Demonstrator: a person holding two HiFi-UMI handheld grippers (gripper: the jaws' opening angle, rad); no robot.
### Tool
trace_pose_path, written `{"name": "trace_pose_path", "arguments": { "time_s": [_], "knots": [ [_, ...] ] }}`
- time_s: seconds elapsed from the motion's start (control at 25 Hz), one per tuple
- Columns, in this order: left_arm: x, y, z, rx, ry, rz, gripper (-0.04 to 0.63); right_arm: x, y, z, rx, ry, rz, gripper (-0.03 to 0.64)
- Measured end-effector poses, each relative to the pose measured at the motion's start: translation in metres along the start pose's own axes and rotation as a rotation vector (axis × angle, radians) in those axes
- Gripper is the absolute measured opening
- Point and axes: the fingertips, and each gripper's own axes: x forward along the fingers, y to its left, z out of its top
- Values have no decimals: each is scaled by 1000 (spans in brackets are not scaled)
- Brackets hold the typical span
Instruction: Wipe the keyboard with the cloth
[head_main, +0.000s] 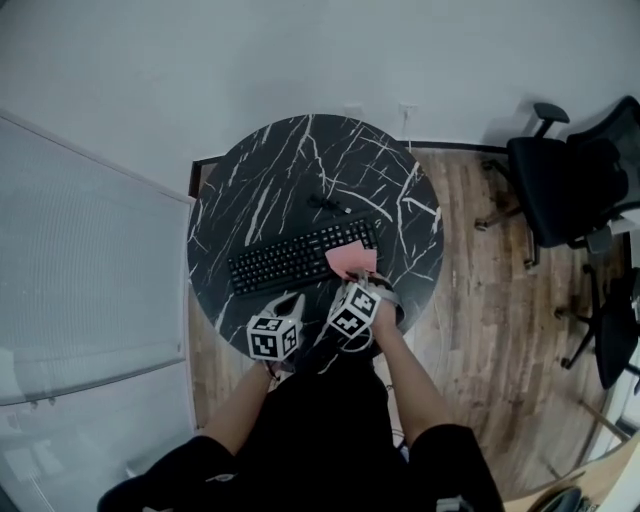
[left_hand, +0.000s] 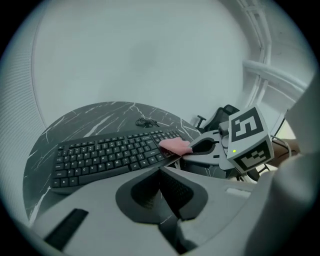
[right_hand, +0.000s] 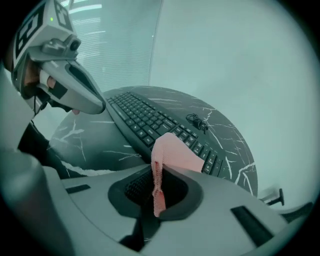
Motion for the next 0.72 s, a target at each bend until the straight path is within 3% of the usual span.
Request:
{"name": "trace_pose_path", "arguments": {
  "time_s": [0.12,0.32,0.6,0.72],
  "knots": [
    [-20,12,6,-11,-67,22,-2,-17,5,22,145,-105,-41,12],
    [-56,30,18,1,-169,63,-2,-61,13,60,565,-374,-61,12],
    [-116,27,42,17,-328,51,-2,-144,27,102,651,-583,-231,12],
    [-151,22,58,52,-426,51,-2,-192,30,127,635,-657,-311,11]
  ]
}}
